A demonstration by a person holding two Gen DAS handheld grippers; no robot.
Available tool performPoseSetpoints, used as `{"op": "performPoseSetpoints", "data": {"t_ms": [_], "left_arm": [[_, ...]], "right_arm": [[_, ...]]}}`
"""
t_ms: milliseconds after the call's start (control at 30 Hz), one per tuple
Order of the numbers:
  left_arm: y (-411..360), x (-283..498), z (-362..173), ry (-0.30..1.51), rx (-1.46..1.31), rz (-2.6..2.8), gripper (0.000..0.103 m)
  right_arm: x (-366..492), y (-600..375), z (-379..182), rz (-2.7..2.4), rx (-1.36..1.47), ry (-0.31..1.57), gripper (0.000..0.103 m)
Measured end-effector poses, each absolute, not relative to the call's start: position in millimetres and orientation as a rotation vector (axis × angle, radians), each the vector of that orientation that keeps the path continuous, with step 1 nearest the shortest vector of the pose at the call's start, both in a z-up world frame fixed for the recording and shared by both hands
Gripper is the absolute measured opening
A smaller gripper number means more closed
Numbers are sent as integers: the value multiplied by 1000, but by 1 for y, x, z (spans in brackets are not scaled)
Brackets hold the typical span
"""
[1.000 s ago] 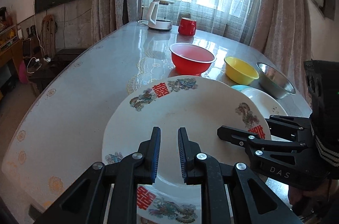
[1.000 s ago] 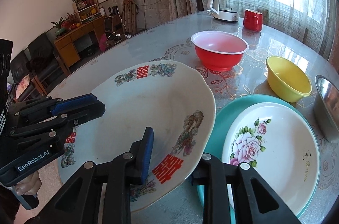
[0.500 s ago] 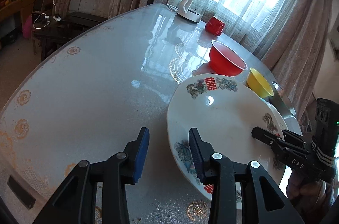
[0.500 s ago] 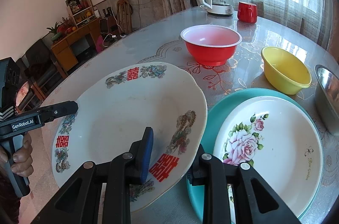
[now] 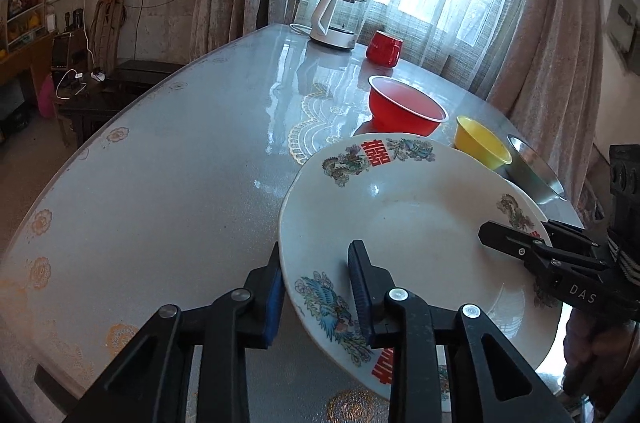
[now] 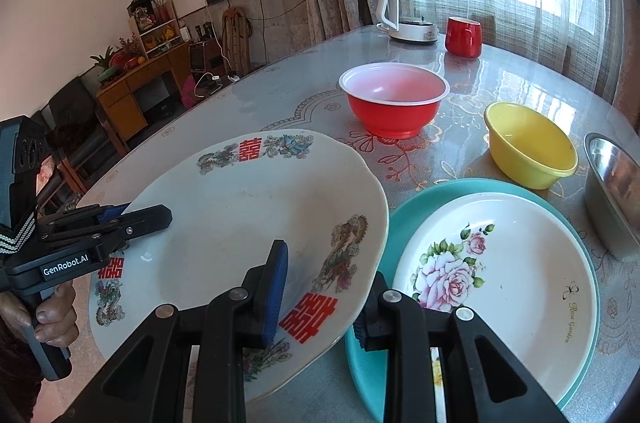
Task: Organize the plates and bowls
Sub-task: 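Carry the red-character plate with the left tool over the plate stack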
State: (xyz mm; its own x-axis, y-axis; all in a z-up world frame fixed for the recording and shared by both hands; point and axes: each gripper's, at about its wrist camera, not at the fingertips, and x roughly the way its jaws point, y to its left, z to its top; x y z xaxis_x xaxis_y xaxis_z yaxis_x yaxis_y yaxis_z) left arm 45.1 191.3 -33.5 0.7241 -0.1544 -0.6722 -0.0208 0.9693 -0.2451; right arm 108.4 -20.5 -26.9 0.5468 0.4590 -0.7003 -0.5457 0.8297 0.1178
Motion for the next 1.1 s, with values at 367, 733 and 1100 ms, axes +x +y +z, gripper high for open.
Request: {"op": "performPoseSetpoints", "data": {"t_ms": [367,733,1100], "left_arm": [[137,61,-10,744,-180,-191,31],[61,106,-11,786,-104,-304,31],[30,131,-24,828,-69,-318,31]], "right_arm": [[94,-73,-3,509,-48,732,28],[96,-145,-4,339,34,729,28],[112,-175,-21,248,67,760,28]]}}
